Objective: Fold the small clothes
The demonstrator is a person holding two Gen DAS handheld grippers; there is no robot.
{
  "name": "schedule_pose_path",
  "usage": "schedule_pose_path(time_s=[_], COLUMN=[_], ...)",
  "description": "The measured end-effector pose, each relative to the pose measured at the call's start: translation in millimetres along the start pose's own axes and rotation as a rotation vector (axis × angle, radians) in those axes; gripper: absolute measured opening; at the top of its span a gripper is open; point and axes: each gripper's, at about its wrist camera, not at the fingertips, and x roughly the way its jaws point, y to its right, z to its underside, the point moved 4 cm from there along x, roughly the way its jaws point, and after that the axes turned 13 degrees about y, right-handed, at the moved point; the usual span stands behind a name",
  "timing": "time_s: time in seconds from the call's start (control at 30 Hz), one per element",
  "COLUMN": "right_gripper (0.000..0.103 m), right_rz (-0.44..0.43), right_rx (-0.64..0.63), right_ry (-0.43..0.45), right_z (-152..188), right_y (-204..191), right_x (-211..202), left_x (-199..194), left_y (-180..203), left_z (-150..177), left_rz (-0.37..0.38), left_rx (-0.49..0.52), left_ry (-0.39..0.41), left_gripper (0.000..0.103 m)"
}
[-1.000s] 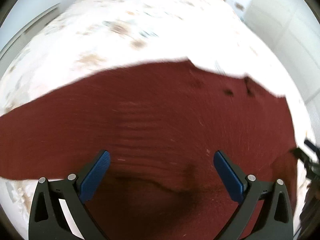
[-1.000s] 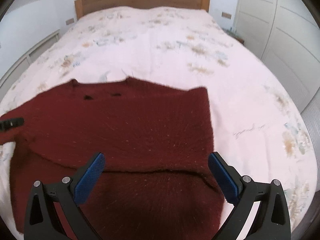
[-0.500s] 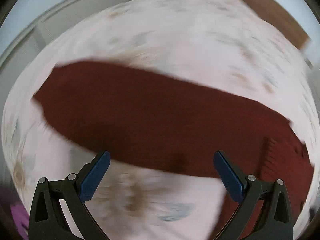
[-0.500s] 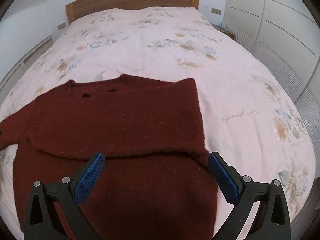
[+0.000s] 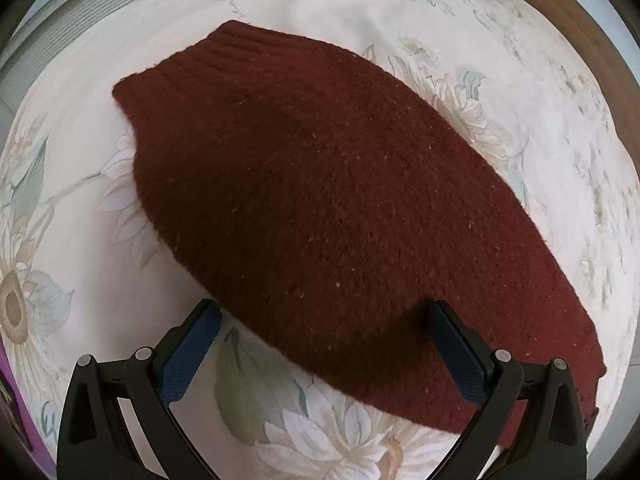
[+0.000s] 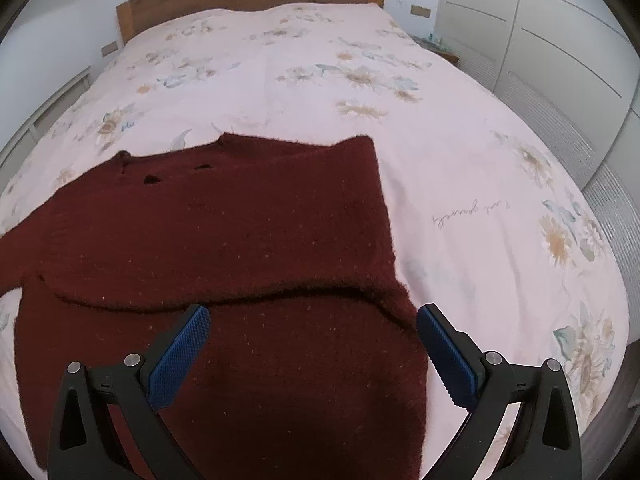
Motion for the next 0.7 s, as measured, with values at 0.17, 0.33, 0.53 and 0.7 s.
schedule_pose_path(time_s=[0.17,0.33,0.53,0.7], right_gripper=[0.102,0.102,0.102,0.102], right_rz=[-0.005,-0.011,-0.017,-0.026], right_rx=[0.01,0.027,0.025,0.031], right_ry=[-0.003,0.004,0.019,0.036], right_z=[3,2,-2,-12], right_y=[0,2,1,-1], right_x=[0,-2,-7,-10], left_x=[-5,-17,-59,-102], left_y=[6,4,32,97], left_z=[0,-9,-9,14], left_rz=[0.005,0.087,0.097,0.192], left_rx=[0.062,0.042,0.222,0.378], left_ry=[0.042,0.036,0.109,0.149], left_gripper=[0.067,0.014,0.012,0.012])
